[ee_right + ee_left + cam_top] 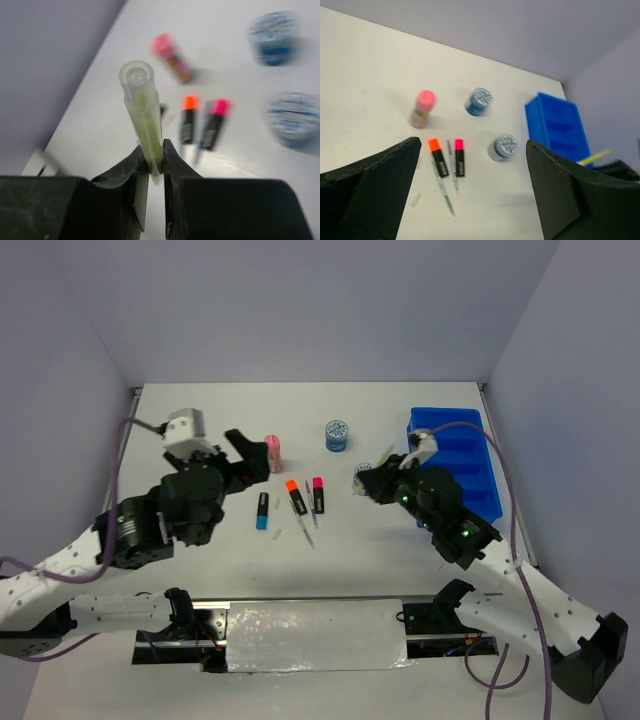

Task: Sort the stationery into containers
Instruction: Place the pen in the storage box.

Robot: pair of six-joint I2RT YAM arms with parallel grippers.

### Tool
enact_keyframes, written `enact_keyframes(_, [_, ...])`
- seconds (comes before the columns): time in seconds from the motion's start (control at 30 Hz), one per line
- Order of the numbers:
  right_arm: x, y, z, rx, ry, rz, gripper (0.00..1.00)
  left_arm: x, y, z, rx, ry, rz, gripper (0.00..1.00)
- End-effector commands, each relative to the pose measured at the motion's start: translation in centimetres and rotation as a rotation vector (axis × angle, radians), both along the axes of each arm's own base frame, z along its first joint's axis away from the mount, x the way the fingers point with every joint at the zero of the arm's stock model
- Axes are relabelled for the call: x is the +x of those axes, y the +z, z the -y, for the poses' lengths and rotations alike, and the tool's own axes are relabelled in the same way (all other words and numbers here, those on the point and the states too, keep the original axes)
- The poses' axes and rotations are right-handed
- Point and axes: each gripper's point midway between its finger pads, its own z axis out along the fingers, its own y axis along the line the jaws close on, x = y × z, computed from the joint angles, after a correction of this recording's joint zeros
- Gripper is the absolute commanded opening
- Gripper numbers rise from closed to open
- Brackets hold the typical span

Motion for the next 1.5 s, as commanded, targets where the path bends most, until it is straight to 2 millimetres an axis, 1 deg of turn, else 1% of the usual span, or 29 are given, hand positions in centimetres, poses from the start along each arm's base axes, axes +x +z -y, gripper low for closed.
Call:
enact_keyframes(0.0, [3.5,-1.1,10.2,-0.046,-0.485,-0.079,0.0,-1.3,-0.5,-9.0,0.013,0.272,-0.005,0.99])
enact_keyframes(0.03, [4.0,-1.9,12.5,-0.047,-0.585,-0.119,0.0,-1.5,-1.9,-9.3,0.048,0.256,-0.014,0.99])
enact_keyframes(0.07, [4.6,-3.5,16.7,-0.071,-0.753,-0.174,0.0,-2.2,-2.1,-9.7,0.019,0.209,-0.016,0.99])
enact_keyframes(0.1, [4.9,-4.2,18.7,-0.059,-0.832,-0.201,0.0,-2.4,-2.8,-9.6,0.025,0.181,-0.019,0.99])
enact_keyframes(0.13, [5.0,-4.9,20.3,-0.03,-0.903,-0.227,0.0,-2.6,-4.5,-9.4,0.054,0.157,-0.032,0.99])
enact_keyframes(0.17, [5.1,-6.1,23.5,-0.018,-1.025,-0.253,0.0,-3.0,-4.9,-9.8,0.032,0.138,-0.034,0.99])
enact_keyframes(0.2, [5.3,-6.7,24.9,0.004,-1.088,-0.271,0.0,-3.3,-5.8,-9.4,0.038,0.1,-0.05,0.99])
enact_keyframes(0.23, [5.5,-7.0,26.1,0.025,-1.138,-0.272,0.0,-3.5,-7.3,-9.3,0.074,0.082,-0.067,0.99])
enact_keyframes(0.27, [5.6,-7.7,27.0,0.033,-1.174,-0.288,0.0,-3.7,-7.9,-9.3,0.088,0.07,-0.08,0.99])
enact_keyframes(0.3, [5.8,-8.8,28.2,0.034,-1.225,-0.321,0.0,-3.9,-8.8,-8.9,0.115,0.042,-0.103,0.99])
enact_keyframes(0.33, [5.9,-9.1,28.6,0.042,-1.256,-0.33,0.0,-4.0,-9.4,-8.8,0.14,0.03,-0.118,0.99])
enact_keyframes(0.37, [5.8,-9.6,28.9,0.033,-1.282,-0.345,0.0,-4.1,-10.4,-8.6,0.194,0.022,-0.147,0.99])
enact_keyframes(0.4, [5.8,-9.9,30.0,0.036,-1.324,-0.351,0.0,-4.2,-11.1,-8.6,0.225,0.017,-0.166,0.99])
enact_keyframes(0.5, [6.0,-10.4,30.2,0.058,-1.345,-0.362,0.0,-4.3,-13.4,-7.9,0.311,-0.004,-0.23,0.99])
enact_keyframes(0.57, [5.5,-11.0,30.5,0.067,-1.375,-0.374,0.0,-4.3,-13.7,-7.0,0.312,-0.035,-0.239,0.99])
enact_keyframes(0.63, [5.3,-11.4,30.7,0.098,-1.402,-0.375,0.0,-4.4,-14.5,-6.3,0.33,-0.069,-0.253,0.99])
enact_keyframes(0.67, [5.0,-12.0,30.7,0.111,-1.408,-0.382,0.0,-4.4,-14.6,-6.0,0.323,-0.075,-0.253,0.99])
enact_keyframes(0.73, [5.1,-12.3,30.6,0.133,-1.415,-0.378,0.0,-4.4,-15.0,-5.8,0.323,-0.081,-0.257,0.99])
enact_keyframes(0.87, [4.6,-14.0,30.8,0.136,-1.447,-0.424,0.02,-4.4,-15.2,-5.3,0.31,-0.102,-0.25,0.99])
enact_keyframes(0.97, [4.5,-14.6,30.3,0.155,-1.421,-0.429,0.03,-4.5,-15.4,-5.2,0.308,-0.109,-0.251,0.99])
enact_keyframes(1.0, [4.9,-14.4,30.1,0.176,-1.408,-0.407,0.06,-4.5,-15.5,-5.1,0.306,-0.113,-0.25,0.99])
enact_keyframes(1.03, [4.8,-14.6,30.0,0.176,-1.399,-0.406,0.09,-4.5,-15.5,-5.0,0.306,-0.117,-0.249,0.99])
enact_keyframes(1.07, [4.8,-14.8,29.9,0.179,-1.393,-0.411,0.14,-4.5,-15.5,-4.9,0.311,-0.121,-0.251,0.99])
enact_keyframes(1.17, [5.1,-15.0,29.7,0.167,-1.382,-0.426,0.16,-4.4,-15.7,-4.8,0.324,-0.117,-0.254,0.99])
enact_keyframes(1.23, [5.1,-15.2,29.6,0.161,-1.379,-0.435,0.24,-4.3,-15.8,-4.7,0.333,-0.116,-0.257,0.99])
enact_keyframes(1.27, [5.1,-15.2,29.6,0.159,-1.377,-0.437,0.29,-4.2,-15.7,-4.6,0.335,-0.115,-0.255,0.99])
enact_keyframes(1.33, [5.1,-15.0,29.5,0.168,-1.367,-0.426,0.35,-4.1,-15.9,-4.5,0.343,-0.113,-0.257,0.99])
enact_keyframes(1.37, [5.1,-15.0,29.5,0.169,-1.363,-0.421,0.43,-4.1,-15.9,-4.5,0.346,-0.114,-0.256,0.99])
enact_keyframes(1.47, [5.1,-13.9,29.4,0.181,-1.353,-0.392,0.58,-4.0,-16.0,-4.3,0.362,-0.116,-0.261,0.99])
